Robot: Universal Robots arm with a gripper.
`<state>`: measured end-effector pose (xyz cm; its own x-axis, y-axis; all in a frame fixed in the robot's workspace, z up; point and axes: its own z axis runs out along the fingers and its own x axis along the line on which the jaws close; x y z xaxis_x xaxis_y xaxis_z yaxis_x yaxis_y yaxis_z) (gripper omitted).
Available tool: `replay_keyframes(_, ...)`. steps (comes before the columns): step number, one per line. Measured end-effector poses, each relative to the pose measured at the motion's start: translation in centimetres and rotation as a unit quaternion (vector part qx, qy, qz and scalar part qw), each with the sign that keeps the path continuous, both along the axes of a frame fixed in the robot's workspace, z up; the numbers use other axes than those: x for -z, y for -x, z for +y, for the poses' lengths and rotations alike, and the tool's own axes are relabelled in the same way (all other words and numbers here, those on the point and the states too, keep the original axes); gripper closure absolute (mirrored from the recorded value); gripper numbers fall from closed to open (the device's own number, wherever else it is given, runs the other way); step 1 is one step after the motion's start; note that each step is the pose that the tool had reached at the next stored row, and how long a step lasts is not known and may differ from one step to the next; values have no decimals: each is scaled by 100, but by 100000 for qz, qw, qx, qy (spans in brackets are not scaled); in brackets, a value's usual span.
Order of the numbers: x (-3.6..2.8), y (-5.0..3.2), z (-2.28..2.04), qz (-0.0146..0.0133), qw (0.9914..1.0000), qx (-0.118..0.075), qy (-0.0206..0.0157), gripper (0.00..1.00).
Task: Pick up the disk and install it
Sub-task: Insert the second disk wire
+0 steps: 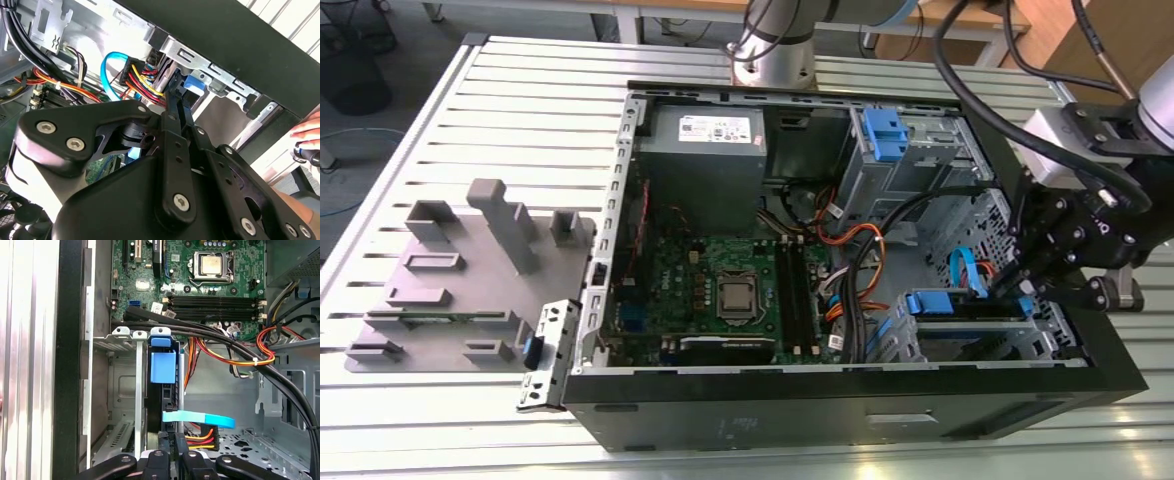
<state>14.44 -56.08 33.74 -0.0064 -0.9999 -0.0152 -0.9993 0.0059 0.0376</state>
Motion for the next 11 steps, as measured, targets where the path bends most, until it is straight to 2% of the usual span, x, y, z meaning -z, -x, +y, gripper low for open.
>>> replay_keyframes(11, 23, 24, 0, 1, 100000, -2, 40, 84)
